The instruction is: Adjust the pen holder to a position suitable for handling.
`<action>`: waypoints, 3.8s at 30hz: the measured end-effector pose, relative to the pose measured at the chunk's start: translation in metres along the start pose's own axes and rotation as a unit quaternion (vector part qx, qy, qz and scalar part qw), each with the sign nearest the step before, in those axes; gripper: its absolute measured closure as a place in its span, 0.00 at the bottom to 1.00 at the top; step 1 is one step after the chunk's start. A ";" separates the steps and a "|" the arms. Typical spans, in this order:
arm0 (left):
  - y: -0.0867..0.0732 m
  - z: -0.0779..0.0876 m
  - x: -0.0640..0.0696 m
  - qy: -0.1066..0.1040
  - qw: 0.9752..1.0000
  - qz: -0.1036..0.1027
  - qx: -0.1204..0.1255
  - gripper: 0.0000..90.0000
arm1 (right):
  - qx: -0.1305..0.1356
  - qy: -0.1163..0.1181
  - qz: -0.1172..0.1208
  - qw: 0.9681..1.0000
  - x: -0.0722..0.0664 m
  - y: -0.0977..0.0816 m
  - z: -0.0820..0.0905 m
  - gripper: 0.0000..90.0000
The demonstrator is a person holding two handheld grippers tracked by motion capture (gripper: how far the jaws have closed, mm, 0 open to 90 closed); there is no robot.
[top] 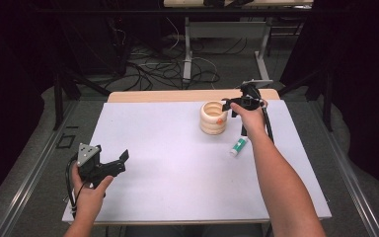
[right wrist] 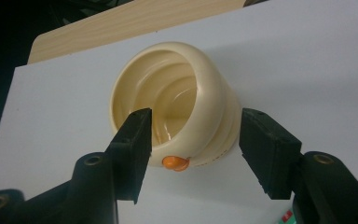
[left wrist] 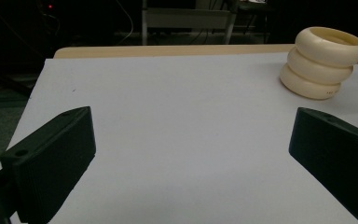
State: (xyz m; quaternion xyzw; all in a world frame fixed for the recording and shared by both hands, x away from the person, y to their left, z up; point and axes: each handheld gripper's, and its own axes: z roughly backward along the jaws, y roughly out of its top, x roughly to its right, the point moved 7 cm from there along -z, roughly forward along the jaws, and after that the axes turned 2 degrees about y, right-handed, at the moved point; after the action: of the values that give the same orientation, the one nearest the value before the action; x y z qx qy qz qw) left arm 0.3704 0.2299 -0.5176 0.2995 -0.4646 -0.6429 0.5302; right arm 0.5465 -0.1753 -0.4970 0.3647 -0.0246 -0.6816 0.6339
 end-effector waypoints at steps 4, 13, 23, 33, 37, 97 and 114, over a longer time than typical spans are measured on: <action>-0.001 -0.001 0.003 -0.002 1.000 -0.003 -0.002 0.01 | 0.007 -0.003 -0.020 1.000 0.003 -0.002 -0.010 0.48; -0.001 -0.001 0.004 -0.004 1.000 -0.003 -0.001 0.01 | 0.003 -0.003 -0.040 0.999 0.007 -0.006 -0.024 0.57; 0.000 0.000 0.000 -0.001 1.000 0.001 -0.001 0.01 | -0.006 0.008 -0.084 0.996 0.009 -0.008 -0.036 0.57; 0.001 0.000 -0.003 0.004 1.000 0.009 0.007 0.01 | -0.013 0.029 -0.162 0.986 0.012 -0.007 -0.043 0.66; 0.000 0.001 -0.004 0.004 1.000 0.007 0.001 0.01 | -0.013 0.034 -0.180 0.983 0.013 -0.007 -0.042 0.68; -0.001 0.004 -0.011 0.015 1.000 0.009 -0.007 0.03 | -0.194 0.148 -0.020 0.970 -0.094 -0.113 -0.002 0.72; -0.002 0.003 -0.010 0.015 1.000 0.007 -0.009 0.03 | -0.231 0.152 0.021 0.961 -0.109 -0.154 -0.003 0.72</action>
State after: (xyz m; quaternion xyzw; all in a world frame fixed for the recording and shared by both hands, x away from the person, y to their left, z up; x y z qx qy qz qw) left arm 0.3694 0.2409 -0.5191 0.3010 -0.4526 -0.6392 0.5440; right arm 0.4106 -0.0475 -0.5246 0.3075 0.2222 -0.5914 0.7116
